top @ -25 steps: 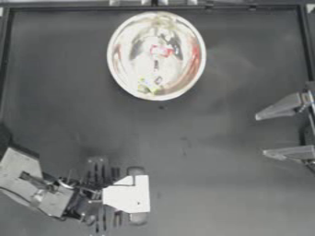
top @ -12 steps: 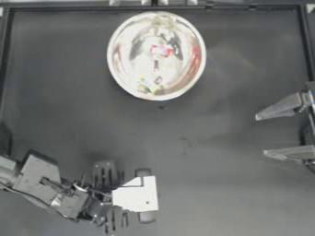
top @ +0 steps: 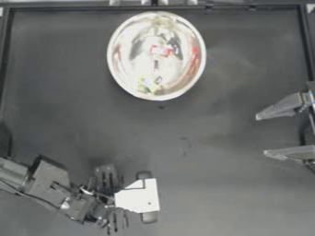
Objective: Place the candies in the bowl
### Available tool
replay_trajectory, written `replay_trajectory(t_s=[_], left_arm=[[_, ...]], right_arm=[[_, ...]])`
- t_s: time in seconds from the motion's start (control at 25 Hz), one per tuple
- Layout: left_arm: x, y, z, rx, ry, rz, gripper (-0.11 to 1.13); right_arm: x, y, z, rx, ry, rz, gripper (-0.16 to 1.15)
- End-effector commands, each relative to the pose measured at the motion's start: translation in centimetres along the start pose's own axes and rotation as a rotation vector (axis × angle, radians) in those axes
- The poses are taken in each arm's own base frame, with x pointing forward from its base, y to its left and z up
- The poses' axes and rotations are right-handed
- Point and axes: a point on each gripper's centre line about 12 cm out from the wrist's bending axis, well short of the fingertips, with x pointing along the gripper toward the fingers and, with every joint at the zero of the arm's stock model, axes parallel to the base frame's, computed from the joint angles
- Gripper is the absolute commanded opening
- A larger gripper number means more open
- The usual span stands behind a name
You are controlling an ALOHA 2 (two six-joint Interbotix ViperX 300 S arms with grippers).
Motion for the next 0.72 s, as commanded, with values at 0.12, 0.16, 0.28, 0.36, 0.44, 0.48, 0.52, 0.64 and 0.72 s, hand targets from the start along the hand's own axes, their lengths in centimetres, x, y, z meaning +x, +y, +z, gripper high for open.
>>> replay_trajectory(t_s=[0.12, 0.16, 0.28, 0.36, 0.44, 0.48, 0.52, 0.64, 0.72], left_arm=[[-0.6, -0.3, 0.4, -0.003, -0.019, -0.016, 0.95], [-0.4, -0.3, 0.3, -0.003, -0.016, -0.014, 0.95], [-0.2, -0.3, 0.3, -0.003, -0.012, -0.012, 0.95], [0.1, -0.3, 0.2, -0.001, -0.007, -0.010, 0.95], [0.3, -0.3, 0.1, -0.001, -0.002, -0.008, 0.95], [0.5, -0.3, 0.1, -0.002, 0.001, -0.007, 0.95], [0.6, -0.3, 0.1, 0.000, 0.003, -0.006, 0.94], [0.8, -0.4, 0.1, 0.000, 0.005, -0.005, 0.93], [0.8, -0.6, 0.1, 0.005, 0.002, -0.009, 0.90]], right_arm=[[0.2, 0.1, 0.6, 0.001, -0.020, 0.004, 0.96], [0.2, 0.1, 0.6, 0.001, -0.021, 0.004, 0.97], [0.2, 0.1, 0.6, 0.000, -0.024, 0.005, 0.97], [0.2, 0.1, 0.6, 0.003, -0.024, 0.005, 0.97], [0.2, 0.1, 0.7, 0.003, -0.027, 0.005, 0.96], [0.2, 0.1, 0.7, 0.001, -0.026, 0.005, 0.97], [0.2, 0.1, 0.6, 0.003, -0.024, 0.005, 0.96], [0.2, 0.1, 0.6, 0.003, -0.024, 0.005, 0.96], [0.2, 0.1, 0.7, 0.001, -0.026, 0.005, 0.96]])
